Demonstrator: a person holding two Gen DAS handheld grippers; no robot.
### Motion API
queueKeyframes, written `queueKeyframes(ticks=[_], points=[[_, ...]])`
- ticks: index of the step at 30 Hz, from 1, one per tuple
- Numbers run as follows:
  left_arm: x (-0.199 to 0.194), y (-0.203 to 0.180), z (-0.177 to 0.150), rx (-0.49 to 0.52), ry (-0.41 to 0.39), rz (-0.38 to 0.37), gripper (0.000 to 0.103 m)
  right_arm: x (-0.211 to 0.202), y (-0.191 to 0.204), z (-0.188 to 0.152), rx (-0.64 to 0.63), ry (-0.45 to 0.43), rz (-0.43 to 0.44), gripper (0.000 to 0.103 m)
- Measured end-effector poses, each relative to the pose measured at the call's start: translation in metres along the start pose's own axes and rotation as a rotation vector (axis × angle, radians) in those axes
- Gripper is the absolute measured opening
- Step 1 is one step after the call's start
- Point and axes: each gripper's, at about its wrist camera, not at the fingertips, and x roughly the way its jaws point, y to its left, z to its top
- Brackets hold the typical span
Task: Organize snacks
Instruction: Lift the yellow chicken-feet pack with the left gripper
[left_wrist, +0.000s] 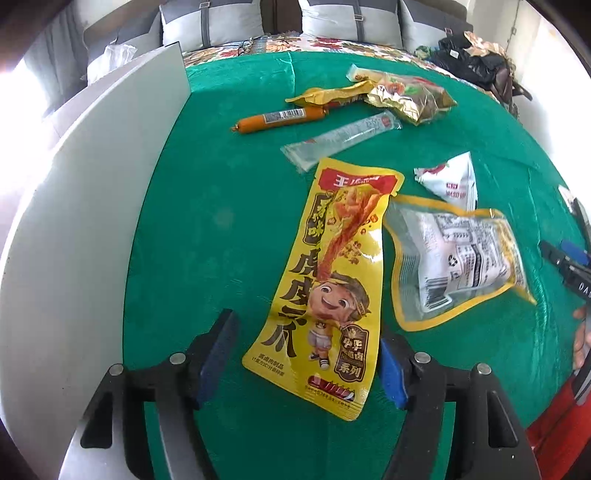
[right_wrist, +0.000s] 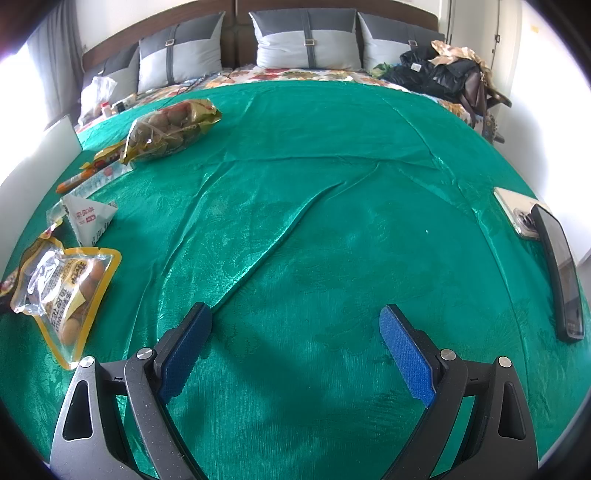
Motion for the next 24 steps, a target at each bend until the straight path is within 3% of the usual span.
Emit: queueKeyframes(ticks=[7, 13, 15, 19, 24], points=[[0.007, 0.000, 0.011, 0.020, -0.009, 0.028, 0.076, 0.000, 0.000, 0.000, -0.001, 0.000, 0.002, 0.094], [0.019, -0.011, 0.027, 0.056, 0.055, -0.043, 0.077, 0.000, 0.000, 0.000, -0.001, -0.001, 0.003, 0.094], [0.016, -0.017, 0.027, 0.091, 0.050, -0.034, 0.077, 0.000, 0.000, 0.000, -0.001, 0.000, 0.003, 0.094], [0.008, -0.020, 0.031, 0.096, 0.054, -0.092, 0.080, 0.000, 0.001, 0.000, -0.001, 0.000, 0.003, 0.094], [0.023, -0.018, 0.046, 0.071, 0.079, -0.059, 0.084, 0.000, 0.001, 0.000, -0.002, 0.000, 0.004, 0.094]])
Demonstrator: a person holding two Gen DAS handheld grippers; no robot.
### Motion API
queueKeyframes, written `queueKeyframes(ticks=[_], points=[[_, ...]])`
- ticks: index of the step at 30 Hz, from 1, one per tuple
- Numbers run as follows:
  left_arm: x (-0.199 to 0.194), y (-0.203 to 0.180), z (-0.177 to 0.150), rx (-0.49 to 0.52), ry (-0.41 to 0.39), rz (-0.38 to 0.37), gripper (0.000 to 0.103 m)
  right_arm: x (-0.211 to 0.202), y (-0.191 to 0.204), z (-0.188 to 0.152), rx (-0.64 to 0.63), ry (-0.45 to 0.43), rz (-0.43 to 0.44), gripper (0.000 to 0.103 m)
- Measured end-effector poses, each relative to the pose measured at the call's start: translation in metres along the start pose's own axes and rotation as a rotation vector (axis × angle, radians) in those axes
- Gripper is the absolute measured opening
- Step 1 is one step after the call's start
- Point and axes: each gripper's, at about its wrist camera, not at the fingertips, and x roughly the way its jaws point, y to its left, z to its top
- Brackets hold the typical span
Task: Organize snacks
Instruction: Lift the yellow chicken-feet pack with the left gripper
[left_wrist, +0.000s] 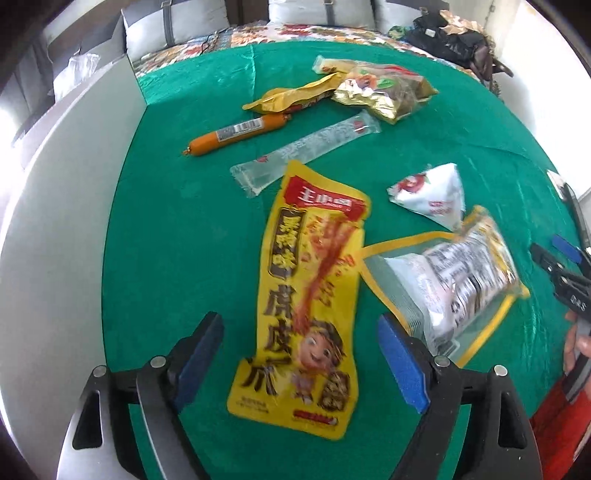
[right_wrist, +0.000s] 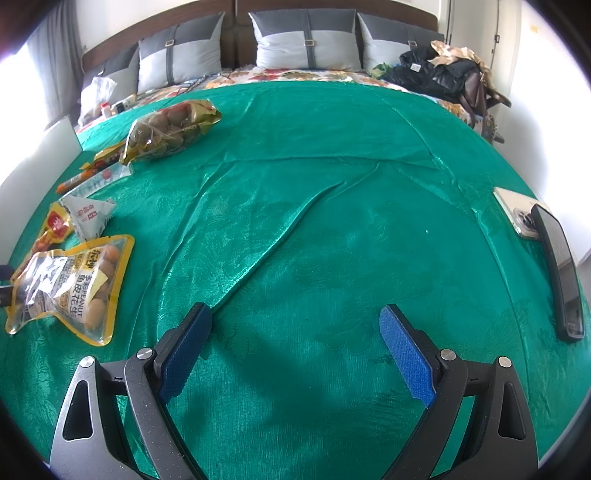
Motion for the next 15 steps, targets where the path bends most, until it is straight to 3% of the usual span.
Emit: queueKeyframes(ticks=[3, 8, 9, 11, 12, 13, 15], points=[[0.010, 0.004, 0.010, -0.018, 0.003, 0.049, 0.090, 0.000, 0.000, 0.000, 0.000, 0.000, 0.000, 0.094], [0.018, 0.013, 0.019, -0.074, -0.016, 0.066, 0.100, 0.000, 0.000, 0.000, -0.001, 0.000, 0.002, 0.094], [0.016, 0.013, 0.018, -0.082, -0.022, 0.064, 0.097, 0.000, 0.000, 0.000, -0.001, 0.000, 0.002, 0.094], [0.011, 0.013, 0.012, -0.077, -0.047, 0.063, 0.080, 0.000, 0.000, 0.000, -0.001, 0.000, 0.004, 0.094], [0.007, 0.011, 0.009, -0.066, -0.059, 0.062, 0.061, 0.000, 0.000, 0.000, -0.001, 0.000, 0.003, 0.094], [0.003, 0.010, 0.006, -0.058, -0.063, 0.070, 0.053, 0.000, 0.000, 0.000, -0.002, 0.000, 0.004, 0.094], [-0.003, 0.010, -0.005, -0.060, -0.065, 0.094, 0.052, 0.000, 0.000, 0.000, -0.002, 0.000, 0.004, 0.094]])
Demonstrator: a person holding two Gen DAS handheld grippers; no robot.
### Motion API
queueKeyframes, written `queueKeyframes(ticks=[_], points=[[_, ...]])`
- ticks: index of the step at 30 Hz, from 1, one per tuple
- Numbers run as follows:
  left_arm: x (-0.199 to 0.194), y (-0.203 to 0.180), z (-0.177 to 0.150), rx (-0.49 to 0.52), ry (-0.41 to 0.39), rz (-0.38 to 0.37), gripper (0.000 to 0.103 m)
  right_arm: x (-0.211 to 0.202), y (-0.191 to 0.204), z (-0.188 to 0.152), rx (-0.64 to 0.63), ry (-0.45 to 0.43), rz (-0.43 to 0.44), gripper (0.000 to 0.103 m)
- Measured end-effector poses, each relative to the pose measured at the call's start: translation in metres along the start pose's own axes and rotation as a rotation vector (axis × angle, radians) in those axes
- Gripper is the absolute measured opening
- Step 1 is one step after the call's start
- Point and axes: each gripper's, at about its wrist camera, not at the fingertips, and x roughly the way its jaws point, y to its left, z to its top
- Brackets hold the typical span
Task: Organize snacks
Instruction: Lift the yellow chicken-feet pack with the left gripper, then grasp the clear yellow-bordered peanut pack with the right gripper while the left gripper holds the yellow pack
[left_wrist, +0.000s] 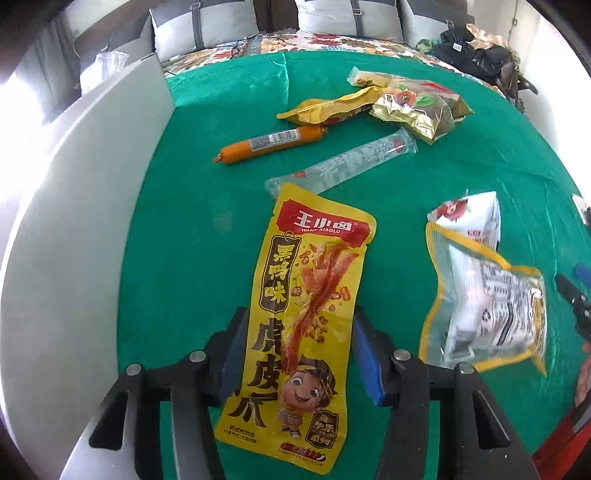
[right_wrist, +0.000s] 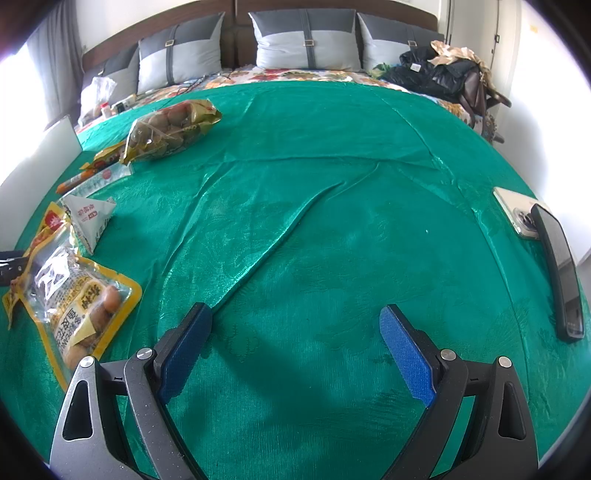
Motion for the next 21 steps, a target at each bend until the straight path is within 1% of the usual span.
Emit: queueKeyframes(ticks=[2, 5, 8, 11, 13, 14, 15, 16, 17, 18, 19, 20, 21], points=[[-0.006, 0.006, -0.013, -0.032, -0.004, 0.012, 0.052, 0.000, 0.000, 0.000, 0.000, 0.000, 0.001, 0.095], [-0.012, 0.013, -0.028, -0.089, -0.001, 0.009, 0.053, 0.000, 0.000, 0.000, -0.001, 0.000, 0.002, 0.094], [-0.017, 0.016, -0.042, -0.091, -0.010, 0.008, 0.054, 0.000, 0.000, 0.000, -0.002, 0.000, 0.005, 0.094], [-0.014, 0.016, -0.040, -0.088, -0.025, 0.000, 0.056, 0.000, 0.000, 0.000, -0.003, 0.001, 0.007, 0.094], [-0.014, 0.016, -0.041, -0.083, -0.027, -0.002, 0.059, -0.002, -0.002, 0.001, -0.015, 0.013, 0.035, 0.094], [-0.014, 0.016, -0.042, -0.079, -0.033, -0.004, 0.059, -0.006, -0.003, 0.003, -0.009, 0.010, 0.074, 0.093], [-0.015, 0.016, -0.045, -0.073, -0.039, -0.005, 0.060, -0.016, -0.003, 0.006, 0.005, -0.020, 0.156, 0.091], [-0.017, 0.017, -0.048, -0.067, -0.047, -0.007, 0.062, -0.028, 0.000, 0.009, 0.006, -0.069, 0.243, 0.092], [-0.018, 0.017, -0.050, -0.064, -0.054, -0.009, 0.063, -0.040, 0.008, 0.012, -0.024, -0.110, 0.320, 0.093], [-0.018, 0.018, -0.052, -0.061, -0.059, -0.013, 0.064, -0.048, 0.022, 0.017, -0.090, -0.124, 0.383, 0.093], [-0.019, 0.018, -0.054, -0.058, -0.064, -0.015, 0.065, -0.052, 0.041, 0.021, -0.184, -0.106, 0.440, 0.093], [-0.019, 0.019, -0.054, -0.056, -0.066, -0.017, 0.065, -0.053, 0.064, 0.025, -0.303, -0.063, 0.483, 0.093], [-0.019, 0.019, -0.055, -0.052, -0.068, -0.019, 0.066, -0.051, 0.091, 0.026, -0.440, -0.006, 0.499, 0.093]])
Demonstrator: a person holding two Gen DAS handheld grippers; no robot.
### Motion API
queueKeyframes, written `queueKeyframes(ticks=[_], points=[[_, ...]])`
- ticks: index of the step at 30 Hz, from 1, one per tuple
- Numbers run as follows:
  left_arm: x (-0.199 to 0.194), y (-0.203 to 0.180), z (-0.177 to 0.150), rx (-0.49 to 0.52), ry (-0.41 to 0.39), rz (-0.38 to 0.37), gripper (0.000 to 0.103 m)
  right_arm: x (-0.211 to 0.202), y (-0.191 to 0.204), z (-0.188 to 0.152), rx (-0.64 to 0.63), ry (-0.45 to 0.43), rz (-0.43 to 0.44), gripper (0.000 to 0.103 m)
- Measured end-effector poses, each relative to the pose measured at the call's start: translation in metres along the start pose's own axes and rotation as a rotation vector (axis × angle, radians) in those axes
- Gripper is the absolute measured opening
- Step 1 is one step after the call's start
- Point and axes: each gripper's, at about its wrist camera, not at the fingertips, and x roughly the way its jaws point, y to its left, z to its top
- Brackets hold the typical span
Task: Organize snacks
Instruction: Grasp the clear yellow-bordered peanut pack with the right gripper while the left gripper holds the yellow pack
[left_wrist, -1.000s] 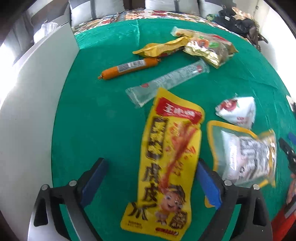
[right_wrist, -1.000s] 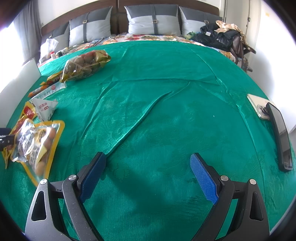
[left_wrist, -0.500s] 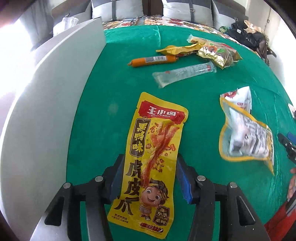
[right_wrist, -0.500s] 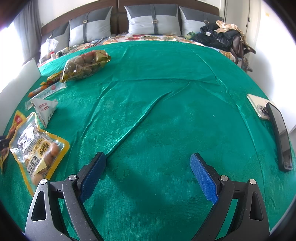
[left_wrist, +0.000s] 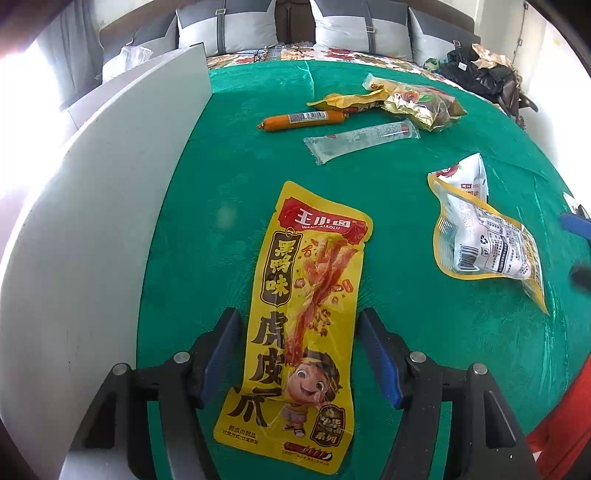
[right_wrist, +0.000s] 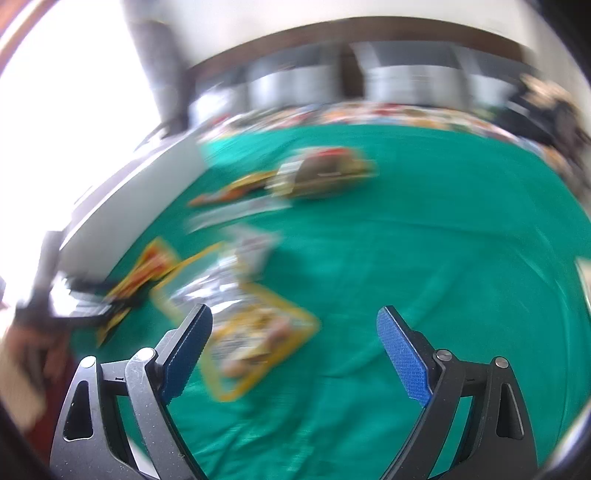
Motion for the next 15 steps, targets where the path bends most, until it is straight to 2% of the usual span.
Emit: queueKeyframes(ticks=[1, 3, 4, 6, 7, 9, 12, 15], points=[[-0.001, 0.000, -0.001, 0.005, -0.002, -0.002, 0.066, 0.014, 0.018, 0.008, -0.115, 0.081, 0.003, 0.093], [-0.003, 0.002, -0.004, 0.017, -0.011, -0.010, 0.067, 0.040, 0.047, 0.017, -0.340, 0.188, -0.064, 0.093], [-0.003, 0.002, -0.005, 0.021, -0.014, -0.013, 0.068, 0.053, 0.054, 0.020, -0.411, 0.234, -0.082, 0.093], [-0.004, 0.004, -0.006, 0.026, -0.015, -0.019, 0.069, 0.079, 0.056, 0.028, -0.466, 0.331, -0.114, 0.093], [-0.004, 0.004, -0.006, 0.028, -0.015, -0.023, 0.069, 0.087, 0.051, 0.034, -0.458, 0.358, -0.135, 0.093], [-0.005, 0.005, -0.007, 0.035, -0.012, -0.036, 0.072, 0.097, 0.037, 0.047, -0.365, 0.372, -0.095, 0.093], [-0.002, 0.001, -0.007, 0.065, -0.004, -0.065, 0.086, 0.112, 0.011, 0.055, -0.195, 0.431, -0.025, 0.093], [0.000, -0.006, -0.008, 0.105, 0.000, -0.056, 0.094, 0.110, 0.002, 0.059, -0.093, 0.414, -0.016, 0.091]])
